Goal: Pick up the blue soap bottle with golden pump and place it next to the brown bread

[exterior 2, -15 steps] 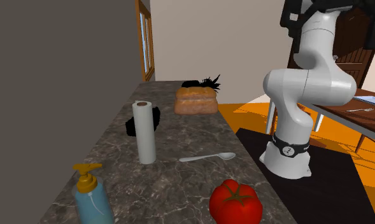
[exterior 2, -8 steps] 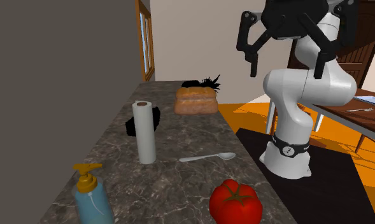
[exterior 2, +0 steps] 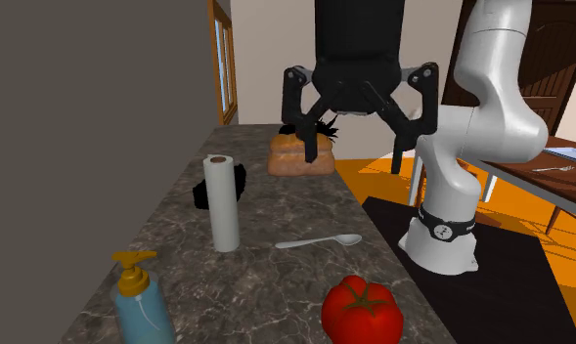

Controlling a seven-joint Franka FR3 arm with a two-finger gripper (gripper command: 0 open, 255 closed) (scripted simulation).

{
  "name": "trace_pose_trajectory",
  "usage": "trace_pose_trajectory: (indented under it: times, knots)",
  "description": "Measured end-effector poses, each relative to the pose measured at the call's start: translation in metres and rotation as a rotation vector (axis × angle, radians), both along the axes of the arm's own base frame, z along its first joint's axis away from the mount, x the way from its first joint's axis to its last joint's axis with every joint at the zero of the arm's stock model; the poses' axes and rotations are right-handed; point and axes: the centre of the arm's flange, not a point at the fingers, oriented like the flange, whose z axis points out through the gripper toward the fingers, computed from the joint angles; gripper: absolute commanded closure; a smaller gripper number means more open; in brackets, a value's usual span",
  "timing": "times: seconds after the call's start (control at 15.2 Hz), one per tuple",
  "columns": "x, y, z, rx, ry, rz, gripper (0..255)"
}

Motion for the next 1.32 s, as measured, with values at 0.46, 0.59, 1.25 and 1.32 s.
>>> trace_pose_trajectory:
  times: [0.46, 0.59, 1.25, 1.32]
  knots:
    - [0.061, -0.061, -0.04, -0.031, 0.038, 0.028, 0]
    - [0.076, -0.076, -0.054, -0.04, 0.05, 0.037, 0]
    - [0.161, -0.158, -0.111, -0.094, 0.086, 0.078, 0]
    - [0.171, -0.167, -0.11, -0.102, 0.086, 0.082, 0]
